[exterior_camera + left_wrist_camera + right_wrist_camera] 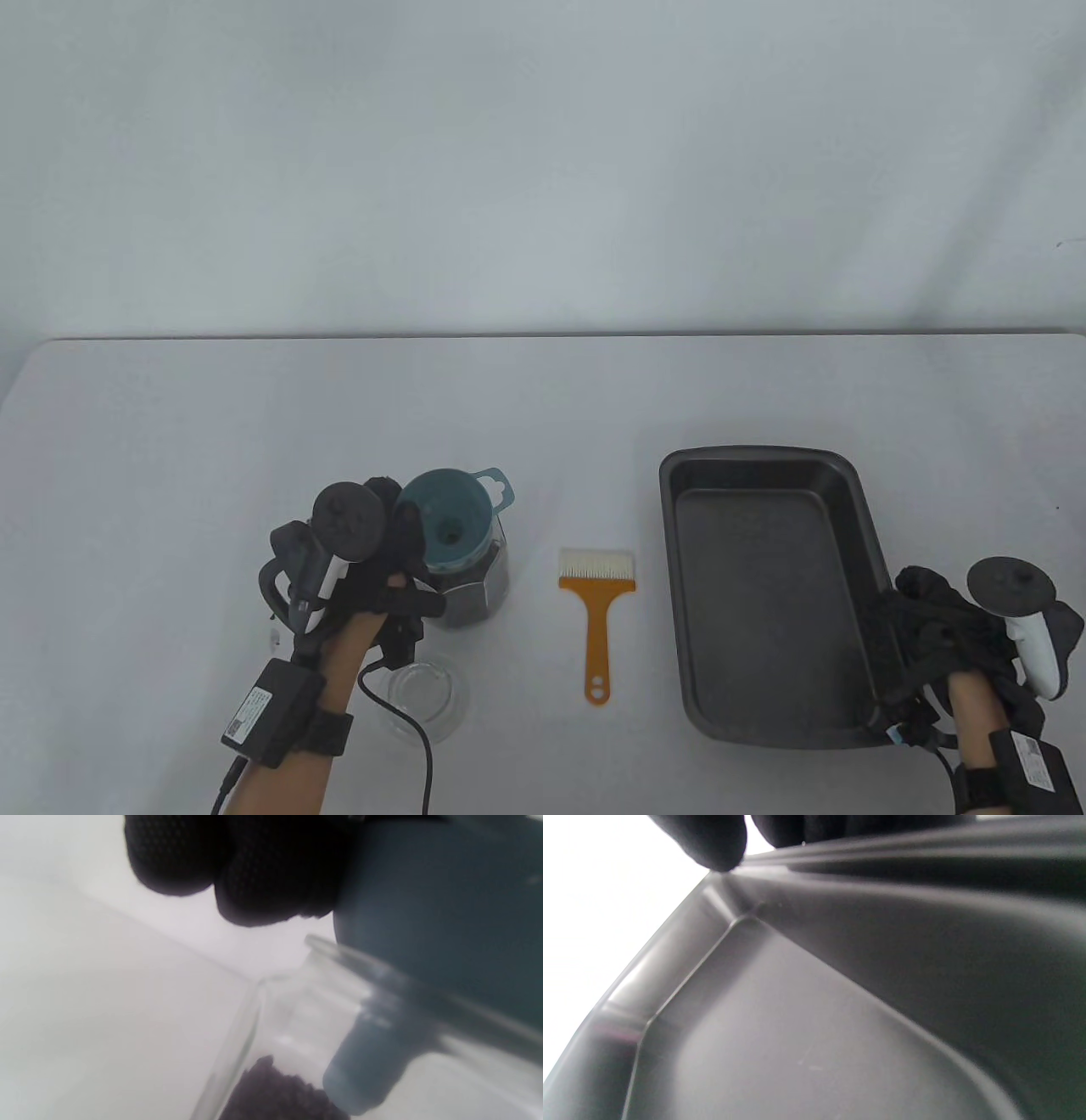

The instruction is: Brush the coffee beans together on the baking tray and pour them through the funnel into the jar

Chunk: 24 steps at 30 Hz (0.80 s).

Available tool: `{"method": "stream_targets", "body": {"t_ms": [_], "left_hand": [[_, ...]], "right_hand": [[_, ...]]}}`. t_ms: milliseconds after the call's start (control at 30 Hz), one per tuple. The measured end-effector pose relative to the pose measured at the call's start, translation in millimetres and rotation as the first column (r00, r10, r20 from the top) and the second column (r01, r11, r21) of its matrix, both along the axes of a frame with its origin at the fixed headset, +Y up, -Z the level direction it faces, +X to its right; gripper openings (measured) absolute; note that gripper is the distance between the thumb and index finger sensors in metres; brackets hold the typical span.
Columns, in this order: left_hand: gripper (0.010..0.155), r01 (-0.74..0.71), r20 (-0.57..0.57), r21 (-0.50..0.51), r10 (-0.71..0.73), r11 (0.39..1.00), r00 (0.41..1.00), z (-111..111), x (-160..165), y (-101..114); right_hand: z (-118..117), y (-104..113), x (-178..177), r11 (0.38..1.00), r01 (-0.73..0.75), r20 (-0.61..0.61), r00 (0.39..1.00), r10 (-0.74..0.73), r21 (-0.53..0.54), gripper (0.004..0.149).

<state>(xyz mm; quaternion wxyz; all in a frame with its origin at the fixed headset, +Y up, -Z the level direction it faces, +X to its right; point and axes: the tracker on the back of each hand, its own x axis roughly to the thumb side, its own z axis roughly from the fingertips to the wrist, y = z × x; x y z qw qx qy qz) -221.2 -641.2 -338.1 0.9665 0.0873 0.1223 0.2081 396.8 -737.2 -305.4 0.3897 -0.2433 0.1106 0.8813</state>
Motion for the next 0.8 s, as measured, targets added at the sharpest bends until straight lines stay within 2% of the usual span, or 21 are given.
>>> {"method": "stream_targets", "body": {"t_ms": [200, 333, 433, 533, 800], "left_hand": [[0.045, 0.012, 0.014, 0.140, -0.014, 0.990, 1.000, 28, -19, 31], [0.045, 0.058, -0.034, 0.191, -0.052, 0.980, 0.998, 51, -48, 38], [0.045, 0.107, -0.076, 0.170, -0.096, 0.980, 0.993, 66, -70, 26], [0.045, 0.149, -0.115, 0.119, -0.136, 0.982, 0.984, 75, -90, 4], [0.044, 0.247, -0.070, -0.094, -0.254, 0.964, 0.965, 69, -94, -60]], "right_hand": [[0, 0, 0, 1.000, -0.001, -0.002, 1.000, 0.001, 0.006, 0.057], [-1, 0, 1, 1.000, 0.002, -0.004, 1.000, -0.002, 0.006, 0.057], [-1, 0, 1, 1.000, 0.000, -0.005, 1.000, 0.000, 0.009, 0.057], [-2, 0, 0, 1.000, 0.002, -0.005, 1.000, -0.001, 0.015, 0.057], [-2, 0, 0, 1.000, 0.004, -0.003, 1.000, -0.004, 0.016, 0.057]]}}
